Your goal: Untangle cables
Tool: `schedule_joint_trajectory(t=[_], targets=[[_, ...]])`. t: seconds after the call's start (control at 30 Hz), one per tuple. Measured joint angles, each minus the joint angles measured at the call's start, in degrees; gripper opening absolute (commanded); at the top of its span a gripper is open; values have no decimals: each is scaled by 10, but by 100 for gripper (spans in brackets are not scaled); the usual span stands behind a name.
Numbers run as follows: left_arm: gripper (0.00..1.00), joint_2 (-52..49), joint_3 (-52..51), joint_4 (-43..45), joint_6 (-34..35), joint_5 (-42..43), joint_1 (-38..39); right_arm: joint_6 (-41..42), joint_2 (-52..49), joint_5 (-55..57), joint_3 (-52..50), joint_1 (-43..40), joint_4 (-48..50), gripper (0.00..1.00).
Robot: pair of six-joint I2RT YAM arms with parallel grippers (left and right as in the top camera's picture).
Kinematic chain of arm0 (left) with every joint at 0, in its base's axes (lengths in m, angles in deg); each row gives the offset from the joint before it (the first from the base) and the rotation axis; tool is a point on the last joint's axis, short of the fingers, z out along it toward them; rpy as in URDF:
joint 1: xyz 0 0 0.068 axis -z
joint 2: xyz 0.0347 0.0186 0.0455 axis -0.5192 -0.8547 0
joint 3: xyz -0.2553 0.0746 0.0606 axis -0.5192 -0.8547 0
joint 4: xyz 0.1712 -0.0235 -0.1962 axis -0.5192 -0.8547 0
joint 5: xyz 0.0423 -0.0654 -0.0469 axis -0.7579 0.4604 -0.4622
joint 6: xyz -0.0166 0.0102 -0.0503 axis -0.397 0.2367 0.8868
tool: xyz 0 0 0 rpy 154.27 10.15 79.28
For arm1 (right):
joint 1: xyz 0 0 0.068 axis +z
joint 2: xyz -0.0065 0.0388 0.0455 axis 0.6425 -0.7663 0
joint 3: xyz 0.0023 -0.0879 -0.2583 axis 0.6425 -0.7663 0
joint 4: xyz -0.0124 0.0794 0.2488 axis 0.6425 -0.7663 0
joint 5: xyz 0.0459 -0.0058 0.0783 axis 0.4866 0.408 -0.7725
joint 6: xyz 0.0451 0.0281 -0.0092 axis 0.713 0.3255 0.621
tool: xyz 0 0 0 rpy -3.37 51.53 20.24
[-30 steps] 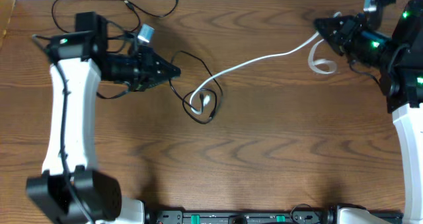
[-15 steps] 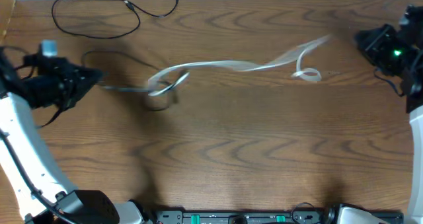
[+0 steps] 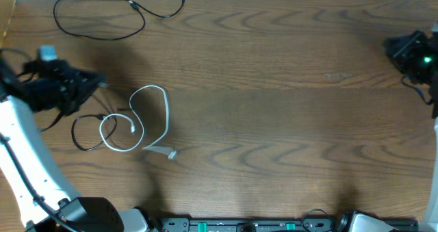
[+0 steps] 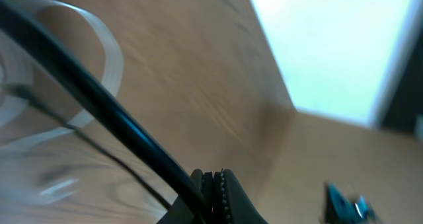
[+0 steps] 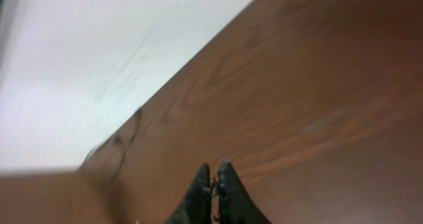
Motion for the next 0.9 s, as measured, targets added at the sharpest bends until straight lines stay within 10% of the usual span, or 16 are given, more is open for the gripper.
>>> schedule_joint_trajectory(t=[0.27,0.6,0.9], targets=[[8,0,0,181,100,241,110,-55,-2,-77,0,125,8,61],[7,38,13,476,381,283,210,-80,-2,-94,0,244,23,69],[8,95,21,500,424,214,314,-95,-2,-95,0,248,10,88]])
